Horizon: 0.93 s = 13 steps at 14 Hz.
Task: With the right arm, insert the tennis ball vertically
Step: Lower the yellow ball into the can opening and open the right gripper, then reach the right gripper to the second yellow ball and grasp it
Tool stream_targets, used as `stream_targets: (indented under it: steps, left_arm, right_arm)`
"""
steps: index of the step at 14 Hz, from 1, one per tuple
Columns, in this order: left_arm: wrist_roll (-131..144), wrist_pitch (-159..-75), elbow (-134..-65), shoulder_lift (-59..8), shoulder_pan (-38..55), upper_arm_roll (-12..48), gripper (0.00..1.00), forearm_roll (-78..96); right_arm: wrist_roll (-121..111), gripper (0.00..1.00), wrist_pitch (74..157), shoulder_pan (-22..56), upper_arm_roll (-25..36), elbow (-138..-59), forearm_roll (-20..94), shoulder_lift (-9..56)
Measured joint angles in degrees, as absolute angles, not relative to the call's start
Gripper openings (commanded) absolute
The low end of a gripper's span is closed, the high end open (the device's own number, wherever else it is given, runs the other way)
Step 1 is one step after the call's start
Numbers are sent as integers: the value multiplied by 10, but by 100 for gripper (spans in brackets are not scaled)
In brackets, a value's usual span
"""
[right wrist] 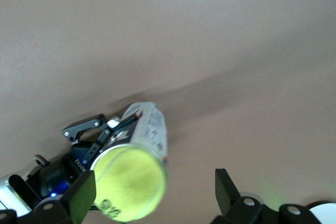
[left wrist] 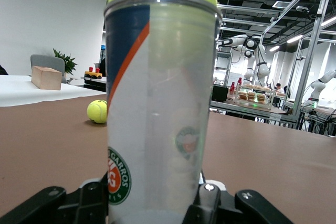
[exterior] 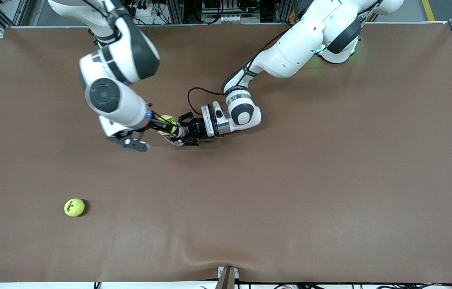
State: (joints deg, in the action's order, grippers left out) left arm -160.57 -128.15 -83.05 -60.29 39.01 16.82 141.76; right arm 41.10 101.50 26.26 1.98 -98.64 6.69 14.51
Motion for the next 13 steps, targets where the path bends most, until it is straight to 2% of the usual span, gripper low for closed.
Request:
stream_targets:
  steps: [3,5,9,11,13]
  left_arm:
    - [-1612,-1281,-830,-603,390,167,60,1418]
    - [-1616,-1281,-830,-603,391,167,67,1417]
    - [-1620,-1281,-829,-603,391,165,66,1417]
    - [-1620,-1281,-829,-603,391,165,66,1417]
    - [-1620,-1281,-829,-603,391,164,65,1417]
  right_arm:
    - [343,100,1002,220,22,-986,67,127]
    - [285,100,998,183,23,-986,65,122]
    - [158,100,1002,97,26,-983,33,125]
    - [111,100,1029,69,26,-973,3,148]
    - [62,100,1080,52,26,-952,-6,201]
